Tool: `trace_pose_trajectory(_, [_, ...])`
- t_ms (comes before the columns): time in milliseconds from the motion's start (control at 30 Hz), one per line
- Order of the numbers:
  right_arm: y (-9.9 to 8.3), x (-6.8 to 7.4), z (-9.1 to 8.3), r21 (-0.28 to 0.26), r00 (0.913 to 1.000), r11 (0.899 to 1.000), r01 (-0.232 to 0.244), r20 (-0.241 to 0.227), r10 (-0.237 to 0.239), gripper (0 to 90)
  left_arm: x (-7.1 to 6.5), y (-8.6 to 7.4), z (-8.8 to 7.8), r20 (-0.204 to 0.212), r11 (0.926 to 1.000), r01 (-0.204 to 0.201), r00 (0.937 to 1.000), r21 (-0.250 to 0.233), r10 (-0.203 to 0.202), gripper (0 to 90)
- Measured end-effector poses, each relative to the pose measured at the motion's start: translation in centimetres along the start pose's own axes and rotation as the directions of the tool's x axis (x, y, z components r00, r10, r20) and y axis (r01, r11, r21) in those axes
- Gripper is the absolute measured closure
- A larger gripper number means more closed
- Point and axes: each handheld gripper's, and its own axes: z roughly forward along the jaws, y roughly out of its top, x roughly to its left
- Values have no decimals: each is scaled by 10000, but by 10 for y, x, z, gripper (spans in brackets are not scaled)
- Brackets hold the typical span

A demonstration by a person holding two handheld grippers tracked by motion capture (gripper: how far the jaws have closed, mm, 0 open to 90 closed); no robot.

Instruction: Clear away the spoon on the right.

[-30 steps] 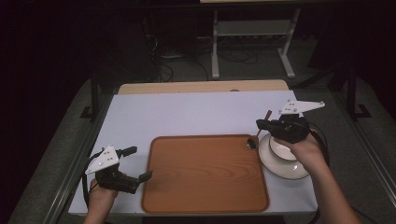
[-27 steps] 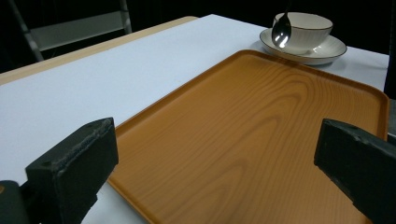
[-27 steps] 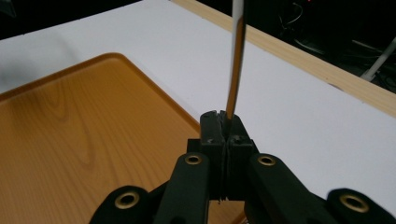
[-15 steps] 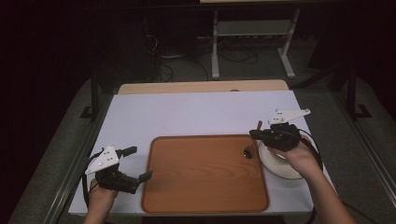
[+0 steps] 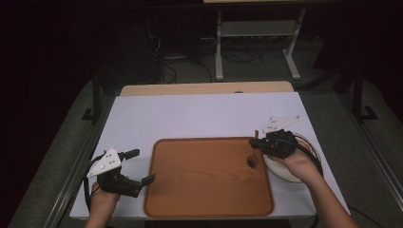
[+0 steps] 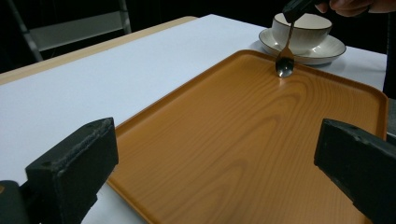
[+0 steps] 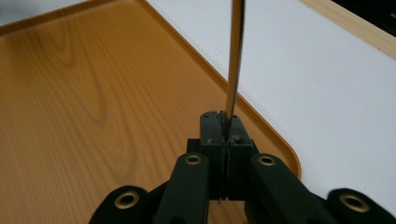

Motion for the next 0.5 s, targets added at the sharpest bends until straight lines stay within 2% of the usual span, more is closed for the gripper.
trace_pose_trajectory(300, [4,1,6,-37,10000,10000,-17,34,17,879,0,0,1,23,10000,12,10000,6,-12,0])
trace_pose_trajectory(500, [9,5,15,-61,9999,9998,168,-1,-168,877,1,0,1,24,10000,40,10000,0,-40,0])
